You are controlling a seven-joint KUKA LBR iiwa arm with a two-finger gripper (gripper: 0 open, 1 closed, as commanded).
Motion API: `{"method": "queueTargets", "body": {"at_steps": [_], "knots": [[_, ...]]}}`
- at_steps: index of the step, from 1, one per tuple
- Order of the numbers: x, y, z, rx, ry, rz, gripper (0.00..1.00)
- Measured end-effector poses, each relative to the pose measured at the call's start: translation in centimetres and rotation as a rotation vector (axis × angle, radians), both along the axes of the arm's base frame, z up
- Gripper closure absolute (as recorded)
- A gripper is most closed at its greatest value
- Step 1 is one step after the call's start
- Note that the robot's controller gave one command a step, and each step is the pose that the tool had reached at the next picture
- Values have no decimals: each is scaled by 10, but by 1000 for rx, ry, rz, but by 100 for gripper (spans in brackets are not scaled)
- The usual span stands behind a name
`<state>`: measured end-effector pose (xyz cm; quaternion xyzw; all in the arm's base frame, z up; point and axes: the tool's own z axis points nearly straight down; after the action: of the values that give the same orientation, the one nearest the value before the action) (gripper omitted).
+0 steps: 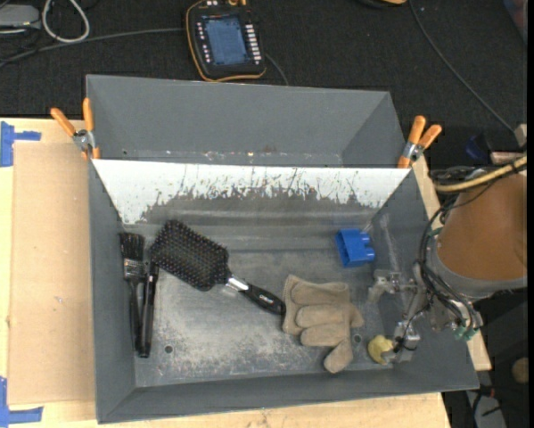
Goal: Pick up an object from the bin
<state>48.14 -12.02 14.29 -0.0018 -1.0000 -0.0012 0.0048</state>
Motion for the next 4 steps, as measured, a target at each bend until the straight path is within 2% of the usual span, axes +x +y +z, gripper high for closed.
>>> {"method": "queueTargets", "body": {"at_steps": [1, 2, 3, 4], "knots": [[2, 1, 4, -2, -8, 6, 0], [22, 71, -74, 2, -4, 335, 0], [10, 92, -17, 0, -11, 70, 0], [14, 116, -44, 3, 0, 329, 0]]}}
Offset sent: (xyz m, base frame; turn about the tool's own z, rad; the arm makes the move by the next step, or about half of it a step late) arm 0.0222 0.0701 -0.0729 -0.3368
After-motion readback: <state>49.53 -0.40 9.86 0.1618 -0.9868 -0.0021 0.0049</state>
